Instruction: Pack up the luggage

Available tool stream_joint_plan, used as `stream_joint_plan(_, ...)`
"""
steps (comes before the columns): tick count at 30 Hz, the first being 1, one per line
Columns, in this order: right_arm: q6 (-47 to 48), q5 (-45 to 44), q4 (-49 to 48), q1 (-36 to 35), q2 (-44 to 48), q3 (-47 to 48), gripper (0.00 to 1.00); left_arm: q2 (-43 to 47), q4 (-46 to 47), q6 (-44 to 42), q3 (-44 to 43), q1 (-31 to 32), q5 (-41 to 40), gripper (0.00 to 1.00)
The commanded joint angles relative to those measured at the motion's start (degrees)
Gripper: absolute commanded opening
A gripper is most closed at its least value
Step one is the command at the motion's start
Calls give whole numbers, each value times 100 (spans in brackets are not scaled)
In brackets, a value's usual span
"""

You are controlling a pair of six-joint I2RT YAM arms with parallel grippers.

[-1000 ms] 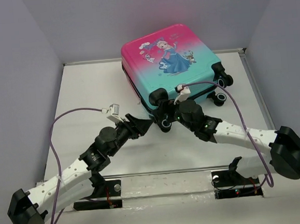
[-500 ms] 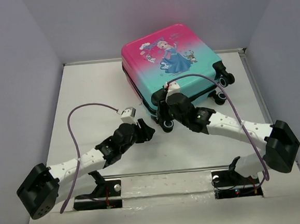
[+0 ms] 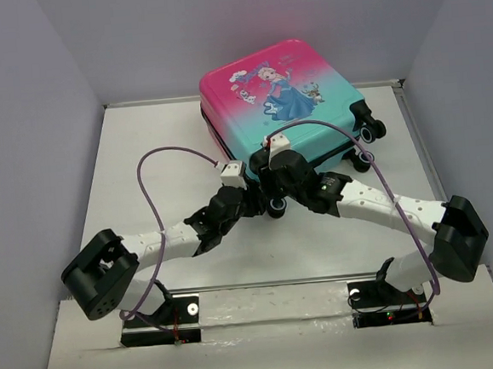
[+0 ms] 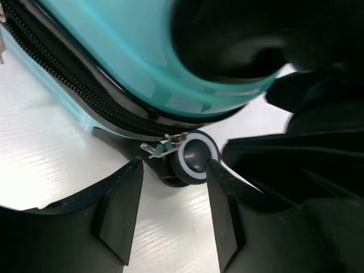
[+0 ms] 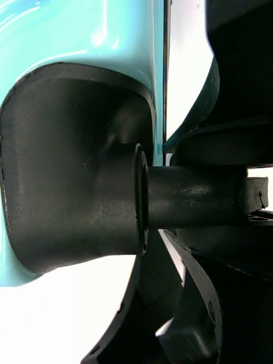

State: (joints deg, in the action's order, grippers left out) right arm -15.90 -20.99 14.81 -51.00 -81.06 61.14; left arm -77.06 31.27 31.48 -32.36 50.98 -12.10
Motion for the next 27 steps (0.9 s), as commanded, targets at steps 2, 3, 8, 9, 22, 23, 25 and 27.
stream_joint_plan(2,236,-1,-100,91,257,284,7,-222,600,-336,-367,26,-758,58)
stream_joint_plan(3,254,25,-118,91,274,267,7,-257,600,-353,-394,26,-776,58)
stream_joint_plan(8,254,148,-276,91,354,91,7,-608,705,-398,-649,26,-697,46)
stream_joint_plan(9,245,226,-294,91,362,73,7,-635,740,-371,-666,26,-697,44)
stream_joint_plan(22,158,315,-514,-76,380,-191,7,-670,1391,-73,-640,166,-891,29)
stream_joint_plan(23,149,315,-540,-76,397,-208,7,-653,1400,-72,-640,175,-943,24)
stream_joint_plan(25,122,298,-549,-76,415,-234,7,-635,1400,-64,-614,193,-1040,6)
stream_joint_plan(27,96,254,-549,-76,476,-305,7,-556,1347,-28,-587,193,-1163,6)
